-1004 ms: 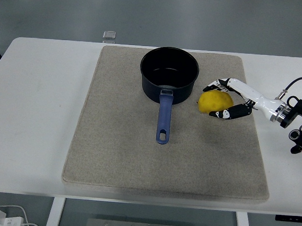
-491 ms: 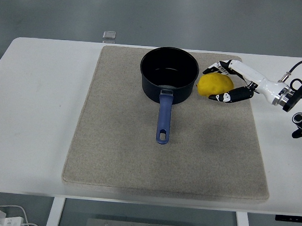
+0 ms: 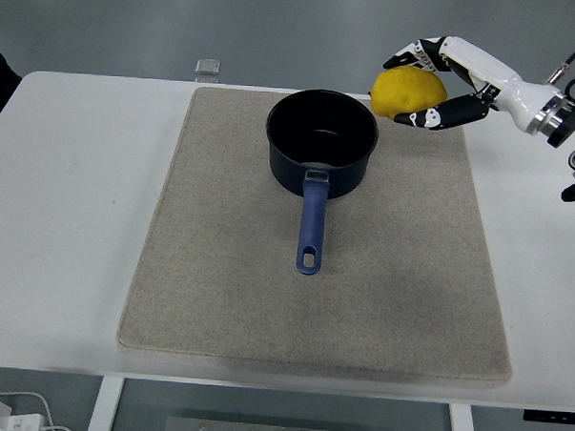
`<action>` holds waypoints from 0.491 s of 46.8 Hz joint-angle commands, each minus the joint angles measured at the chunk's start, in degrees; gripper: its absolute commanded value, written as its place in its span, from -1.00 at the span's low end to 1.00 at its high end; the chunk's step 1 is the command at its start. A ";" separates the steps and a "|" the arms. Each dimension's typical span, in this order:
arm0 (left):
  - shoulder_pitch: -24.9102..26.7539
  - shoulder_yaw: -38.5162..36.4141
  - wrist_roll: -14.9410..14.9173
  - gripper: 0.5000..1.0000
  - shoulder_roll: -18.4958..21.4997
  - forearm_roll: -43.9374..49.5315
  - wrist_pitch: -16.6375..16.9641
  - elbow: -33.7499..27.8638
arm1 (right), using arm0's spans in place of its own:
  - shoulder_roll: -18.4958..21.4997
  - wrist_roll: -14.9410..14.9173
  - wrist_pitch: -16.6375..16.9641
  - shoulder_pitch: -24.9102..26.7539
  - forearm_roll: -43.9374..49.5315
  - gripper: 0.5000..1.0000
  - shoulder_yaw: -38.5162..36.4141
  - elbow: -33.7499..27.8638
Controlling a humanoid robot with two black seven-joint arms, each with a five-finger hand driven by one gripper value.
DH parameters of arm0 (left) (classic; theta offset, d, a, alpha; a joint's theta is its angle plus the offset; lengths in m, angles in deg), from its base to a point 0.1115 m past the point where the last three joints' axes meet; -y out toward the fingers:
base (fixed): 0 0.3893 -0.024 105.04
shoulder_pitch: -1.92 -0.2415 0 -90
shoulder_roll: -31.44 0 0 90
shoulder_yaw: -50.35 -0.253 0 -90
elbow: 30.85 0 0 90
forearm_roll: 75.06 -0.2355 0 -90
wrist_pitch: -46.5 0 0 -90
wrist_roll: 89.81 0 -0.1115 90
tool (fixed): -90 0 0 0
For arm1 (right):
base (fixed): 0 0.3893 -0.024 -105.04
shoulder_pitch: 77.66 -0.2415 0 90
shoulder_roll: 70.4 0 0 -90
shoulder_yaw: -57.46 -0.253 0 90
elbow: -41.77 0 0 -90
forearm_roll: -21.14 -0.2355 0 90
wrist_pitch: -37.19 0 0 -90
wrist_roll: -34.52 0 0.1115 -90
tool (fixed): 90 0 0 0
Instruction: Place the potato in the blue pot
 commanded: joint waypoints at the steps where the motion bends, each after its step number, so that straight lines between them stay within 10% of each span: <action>1: 0.00 0.01 0.03 0.99 0.00 0.00 0.00 -0.06 | 2.49 0.00 0.02 -0.85 0.02 -1.00 0.09 -1.69; 23: 0.00 0.01 0.03 0.99 0.00 -0.08 -0.08 -0.68 | 18.49 0.00 0.10 -3.39 0.20 -1.00 0.35 -13.83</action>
